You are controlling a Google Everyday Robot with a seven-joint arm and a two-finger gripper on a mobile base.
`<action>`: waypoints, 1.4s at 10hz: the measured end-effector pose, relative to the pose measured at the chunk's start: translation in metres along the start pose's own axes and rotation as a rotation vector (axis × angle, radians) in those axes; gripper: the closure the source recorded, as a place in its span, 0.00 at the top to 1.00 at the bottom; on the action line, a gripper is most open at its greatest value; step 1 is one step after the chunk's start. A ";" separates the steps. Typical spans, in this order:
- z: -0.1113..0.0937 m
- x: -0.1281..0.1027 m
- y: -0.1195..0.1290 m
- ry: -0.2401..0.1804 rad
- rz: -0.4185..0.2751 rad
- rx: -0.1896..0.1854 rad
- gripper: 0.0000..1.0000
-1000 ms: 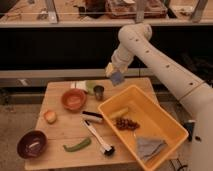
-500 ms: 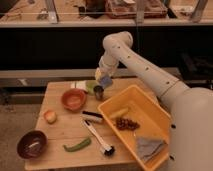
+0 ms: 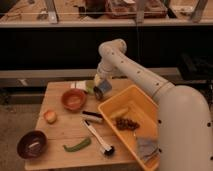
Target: Place sponge in metal cup
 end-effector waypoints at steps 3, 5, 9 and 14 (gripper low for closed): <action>0.019 0.004 -0.004 -0.032 -0.026 -0.016 0.34; 0.032 0.008 -0.003 -0.049 -0.026 -0.023 0.34; 0.042 0.014 0.002 -0.078 -0.028 -0.045 0.52; 0.047 0.012 0.004 -0.102 -0.026 -0.058 0.80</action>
